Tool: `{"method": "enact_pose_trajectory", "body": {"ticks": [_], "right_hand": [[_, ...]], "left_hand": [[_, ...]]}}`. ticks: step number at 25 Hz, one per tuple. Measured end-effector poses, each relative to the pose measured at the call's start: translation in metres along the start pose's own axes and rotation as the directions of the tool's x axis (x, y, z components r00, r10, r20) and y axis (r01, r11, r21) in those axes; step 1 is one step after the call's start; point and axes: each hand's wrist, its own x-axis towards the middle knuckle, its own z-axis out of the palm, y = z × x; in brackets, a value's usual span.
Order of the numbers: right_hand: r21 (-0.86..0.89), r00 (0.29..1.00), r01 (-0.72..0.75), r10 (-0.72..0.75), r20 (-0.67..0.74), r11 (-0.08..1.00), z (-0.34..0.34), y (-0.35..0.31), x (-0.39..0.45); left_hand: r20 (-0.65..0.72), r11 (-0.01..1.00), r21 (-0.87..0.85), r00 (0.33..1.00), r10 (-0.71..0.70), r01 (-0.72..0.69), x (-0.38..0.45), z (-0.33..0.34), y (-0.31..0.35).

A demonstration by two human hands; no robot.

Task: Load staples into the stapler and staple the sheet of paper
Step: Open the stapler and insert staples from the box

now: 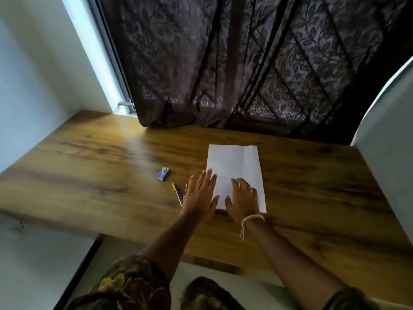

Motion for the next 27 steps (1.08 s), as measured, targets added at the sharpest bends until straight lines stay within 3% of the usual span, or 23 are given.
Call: {"method": "enact_pose_trajectory", "body": {"ticks": [13,22,27], "right_hand": [[-0.032,0.995,0.071,-0.073,-0.072,0.997,0.039,0.008,-0.056],[-0.039,0.997,0.063,-0.065,-0.049,0.997,0.04,0.007,-0.058],[-0.023,0.994,0.075,-0.077,-0.075,0.997,0.041,0.008,-0.059]], "left_hand": [[0.17,0.981,-0.161,0.982,-0.08,0.108,-0.077,0.029,0.007],[0.151,0.984,-0.135,0.984,-0.092,0.113,-0.078,0.026,0.008],[0.142,0.988,-0.142,0.989,-0.031,0.052,-0.08,0.022,-0.002]]}}
